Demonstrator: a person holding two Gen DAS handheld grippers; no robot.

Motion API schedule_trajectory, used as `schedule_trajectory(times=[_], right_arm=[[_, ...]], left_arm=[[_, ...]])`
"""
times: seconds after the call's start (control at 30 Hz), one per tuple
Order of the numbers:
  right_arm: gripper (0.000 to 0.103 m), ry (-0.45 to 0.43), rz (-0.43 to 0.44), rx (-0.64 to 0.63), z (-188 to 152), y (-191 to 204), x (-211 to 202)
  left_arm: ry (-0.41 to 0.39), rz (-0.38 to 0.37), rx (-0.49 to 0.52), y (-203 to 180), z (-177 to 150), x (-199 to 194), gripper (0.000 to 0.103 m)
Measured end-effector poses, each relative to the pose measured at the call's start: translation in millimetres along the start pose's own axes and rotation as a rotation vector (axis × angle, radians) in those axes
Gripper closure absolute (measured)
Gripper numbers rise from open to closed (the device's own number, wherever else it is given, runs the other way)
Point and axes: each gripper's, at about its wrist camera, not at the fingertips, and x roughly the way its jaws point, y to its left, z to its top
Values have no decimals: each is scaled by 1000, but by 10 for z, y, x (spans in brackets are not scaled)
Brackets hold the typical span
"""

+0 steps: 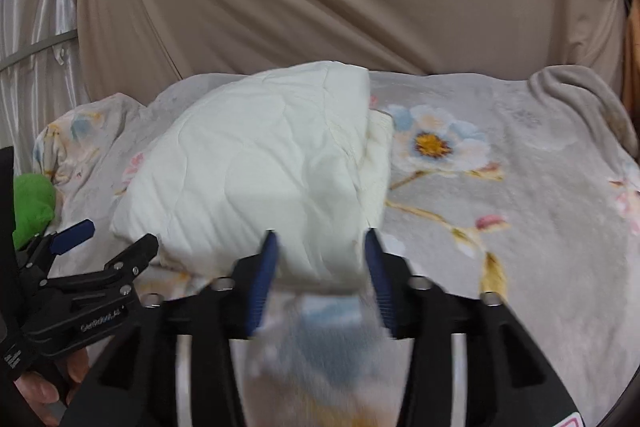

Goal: Fold large clothes

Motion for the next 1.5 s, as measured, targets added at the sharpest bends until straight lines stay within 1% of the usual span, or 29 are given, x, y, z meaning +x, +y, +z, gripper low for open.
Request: schedule_trajectory(times=[0.1, 0.23, 0.3, 0.4, 0.67, 0.93, 1.5], right_arm=[[53, 36, -22, 1, -229, -4, -46], [53, 97, -12, 44, -471, -57, 29], [53, 117, -19, 55, -509, -59, 65], [51, 124, -29, 49, -533, -45, 93], [49, 129, -22, 13, -573, 65, 129], [49, 142, -29, 8, -580, 103, 171], [49, 143, -65, -1, -582, 146, 167]], left_arm=[[18, 24, -11, -63, -153, -51, 8], [39, 49, -8, -160, -328, -73, 6], [20, 73, 9, -214, -357, -107, 5], [2, 84, 25, -269, -375, -134, 5], [24, 69, 26, -270, -384, -71, 5], [26, 60, 50, -312, -392, -46, 5], [30, 81, 54, -333, -394, -32, 5]])
